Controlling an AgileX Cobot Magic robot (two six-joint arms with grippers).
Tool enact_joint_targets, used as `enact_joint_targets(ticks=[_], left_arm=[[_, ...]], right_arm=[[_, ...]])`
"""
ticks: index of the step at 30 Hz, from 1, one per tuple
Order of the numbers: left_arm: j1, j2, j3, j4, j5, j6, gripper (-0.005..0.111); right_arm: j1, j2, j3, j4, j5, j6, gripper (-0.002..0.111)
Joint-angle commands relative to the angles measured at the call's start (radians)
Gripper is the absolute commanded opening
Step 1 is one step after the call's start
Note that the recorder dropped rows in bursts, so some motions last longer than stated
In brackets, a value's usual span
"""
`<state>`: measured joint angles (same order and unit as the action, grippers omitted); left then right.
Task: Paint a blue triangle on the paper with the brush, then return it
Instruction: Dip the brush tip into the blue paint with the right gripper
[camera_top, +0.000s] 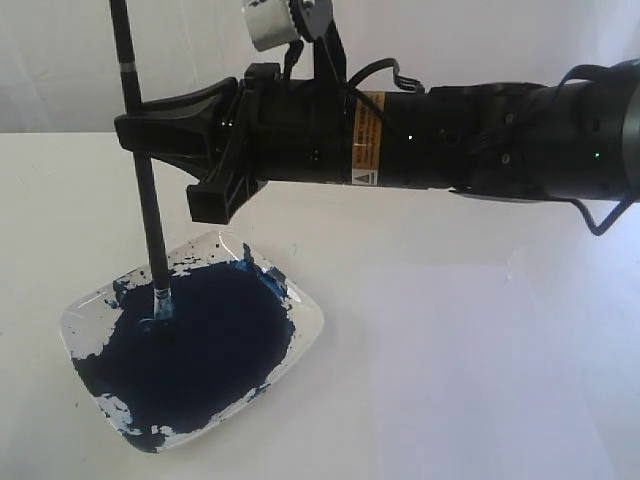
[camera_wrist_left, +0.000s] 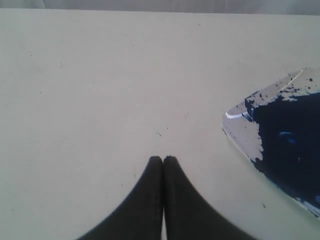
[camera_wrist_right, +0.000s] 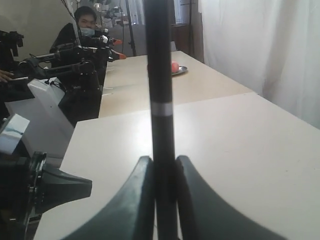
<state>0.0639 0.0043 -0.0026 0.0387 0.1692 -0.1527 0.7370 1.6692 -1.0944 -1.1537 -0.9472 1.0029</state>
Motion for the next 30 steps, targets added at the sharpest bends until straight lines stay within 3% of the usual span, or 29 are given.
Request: enact_joint_targets(ticks=[1, 11, 23, 30], left_arm=[[-0.007, -0.004, 0.003, -0.007, -0.070, -0.006, 0.000], [-0.007, -0.004, 0.003, -0.001, -0.147, 0.080, 0.000], [-0.007, -0.004, 0.003, -0.001, -0.161, 0.080, 0.000], [-0.007, -0.004, 0.003, -0.016, -0.327, -0.169, 0.000]], right_arm=[[-0.010, -0.010, 0.002, 0.098, 0.036, -0.028, 0.000], [-0.010, -0.010, 0.002, 0.199, 0.314, -0.010, 0.000], [-0.010, 0.053, 0.002, 0.313, 0.181, -0.158, 0.000], [-0.010, 0.068, 0.002, 0.352, 0.197, -0.196, 0.000]])
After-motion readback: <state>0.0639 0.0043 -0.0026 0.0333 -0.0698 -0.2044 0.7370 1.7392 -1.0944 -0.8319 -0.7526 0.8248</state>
